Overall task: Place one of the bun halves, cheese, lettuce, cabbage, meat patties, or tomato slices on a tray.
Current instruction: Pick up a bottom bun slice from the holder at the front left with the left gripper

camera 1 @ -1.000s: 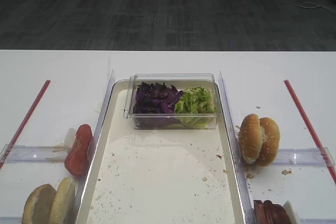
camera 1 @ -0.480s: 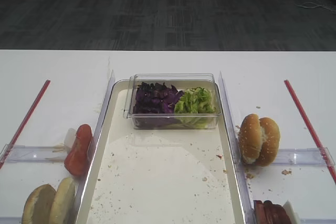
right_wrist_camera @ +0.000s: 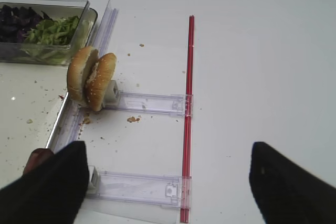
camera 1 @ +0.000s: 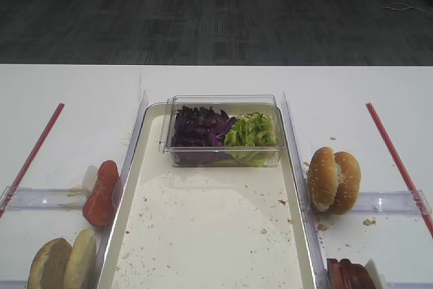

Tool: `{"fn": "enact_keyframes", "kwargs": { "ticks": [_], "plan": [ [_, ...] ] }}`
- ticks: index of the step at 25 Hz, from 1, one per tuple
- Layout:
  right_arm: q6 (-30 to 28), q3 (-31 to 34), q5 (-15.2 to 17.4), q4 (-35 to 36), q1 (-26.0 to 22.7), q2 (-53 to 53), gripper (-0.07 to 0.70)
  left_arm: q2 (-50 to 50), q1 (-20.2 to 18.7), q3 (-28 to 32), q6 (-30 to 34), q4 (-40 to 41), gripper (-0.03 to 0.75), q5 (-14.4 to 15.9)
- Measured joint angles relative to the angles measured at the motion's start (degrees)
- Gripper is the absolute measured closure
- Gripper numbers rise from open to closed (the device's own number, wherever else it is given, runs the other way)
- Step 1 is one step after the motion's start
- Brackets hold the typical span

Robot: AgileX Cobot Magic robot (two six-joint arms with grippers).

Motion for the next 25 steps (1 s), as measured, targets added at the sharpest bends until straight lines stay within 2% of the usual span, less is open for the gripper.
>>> {"fn": "enact_keyframes", "kwargs": {
  "ticks": [4,9,15,25],
  "plan": [
    [0.0,0.0,0.0,0.0,0.0,0.0,-0.018,0.61,1.57,-0.14,0.18,0.0,0.099,-2.09],
    [0.0,0.0,0.0,0.0,0.0,0.0,-0.018,6.04,3.91,-3.12,1.03,0.0,0.099,-3.66],
    [0.0,0.0,0.0,0.0,0.0,0.0,-0.018,12.02,3.91,-7.65,1.03,-0.34,0.099,-4.26],
    [0.0,0.0,0.0,0.0,0.0,0.0,-0.018,12.55,3.91,-8.05,1.03,-0.45,0.099,-5.6]
  ]
}}
